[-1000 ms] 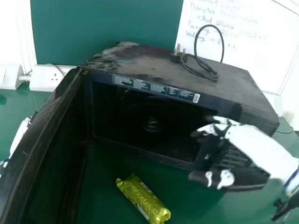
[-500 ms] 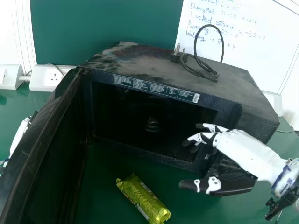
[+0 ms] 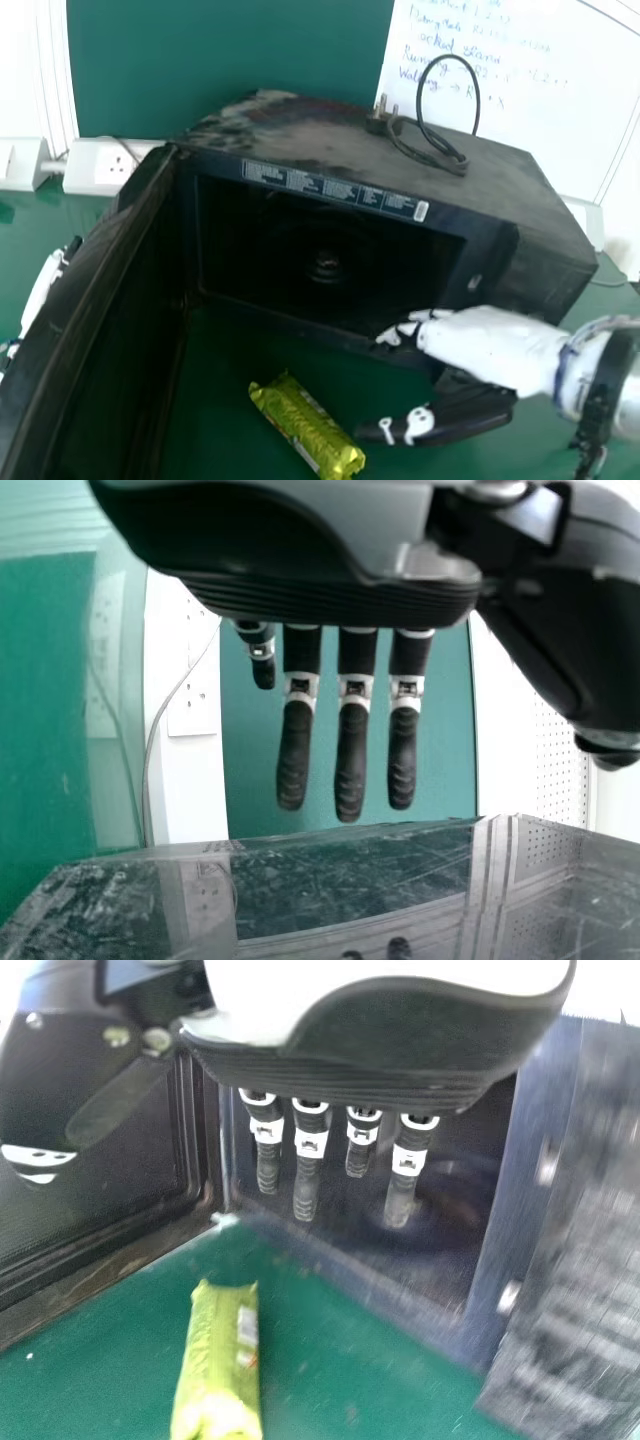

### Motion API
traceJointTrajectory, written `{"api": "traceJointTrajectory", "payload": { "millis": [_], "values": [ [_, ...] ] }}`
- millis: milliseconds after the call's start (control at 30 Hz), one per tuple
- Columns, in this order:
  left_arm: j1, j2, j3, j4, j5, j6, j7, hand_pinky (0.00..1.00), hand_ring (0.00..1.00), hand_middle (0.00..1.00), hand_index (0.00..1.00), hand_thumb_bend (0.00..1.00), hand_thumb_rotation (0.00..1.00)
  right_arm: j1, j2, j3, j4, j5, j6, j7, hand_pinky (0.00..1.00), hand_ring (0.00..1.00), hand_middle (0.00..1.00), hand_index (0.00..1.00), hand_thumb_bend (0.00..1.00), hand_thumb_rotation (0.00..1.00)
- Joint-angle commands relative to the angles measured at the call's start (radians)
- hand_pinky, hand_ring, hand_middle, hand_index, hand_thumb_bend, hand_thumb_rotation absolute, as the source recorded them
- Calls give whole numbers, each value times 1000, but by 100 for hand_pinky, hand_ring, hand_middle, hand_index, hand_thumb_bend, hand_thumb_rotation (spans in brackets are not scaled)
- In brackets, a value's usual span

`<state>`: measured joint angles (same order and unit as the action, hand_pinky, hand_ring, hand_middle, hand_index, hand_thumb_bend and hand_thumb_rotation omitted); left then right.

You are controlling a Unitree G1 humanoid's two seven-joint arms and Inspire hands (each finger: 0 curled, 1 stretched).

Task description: Put biscuit inside oven

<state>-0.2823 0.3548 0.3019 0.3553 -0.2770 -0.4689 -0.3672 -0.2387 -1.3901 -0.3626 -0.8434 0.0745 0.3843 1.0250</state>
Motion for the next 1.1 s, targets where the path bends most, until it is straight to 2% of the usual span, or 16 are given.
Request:
{"api": "traceJointTrajectory", "payload": {
  "millis": [0,133,300,467,700,833,1067],
  "values": [
    [12,-3,0,-11,5,1,5,31,38,43,48,52,7,-37,-19,57,9,-6,-30,-13,72,81,85,92,100,68],
    [17,-6,-1,-28,2,16,11,31,38,43,48,52,7,-85,-12,141,23,-29,-49,-22,68,79,83,91,100,73],
    [13,-3,0,-12,2,0,4,31,38,43,48,52,7,-167,-24,264,14,-71,-1,-8,71,81,84,91,100,76],
    [15,-5,0,-13,7,-1,10,31,38,43,48,52,7,-196,35,330,29,-109,-40,-26,69,81,84,91,100,76],
    [17,-8,-2,-27,6,10,15,31,38,42,48,52,7,-221,109,395,90,-159,-111,-21,75,86,89,91,100,77],
    [18,-6,-4,-29,10,5,17,31,38,42,48,52,7,-262,134,458,102,-215,-84,3,74,87,92,92,100,78],
    [24,-9,-6,-50,3,19,14,30,37,43,48,52,7,-322,182,540,76,-315,11,49,75,90,94,95,100,79]
  ]
}}
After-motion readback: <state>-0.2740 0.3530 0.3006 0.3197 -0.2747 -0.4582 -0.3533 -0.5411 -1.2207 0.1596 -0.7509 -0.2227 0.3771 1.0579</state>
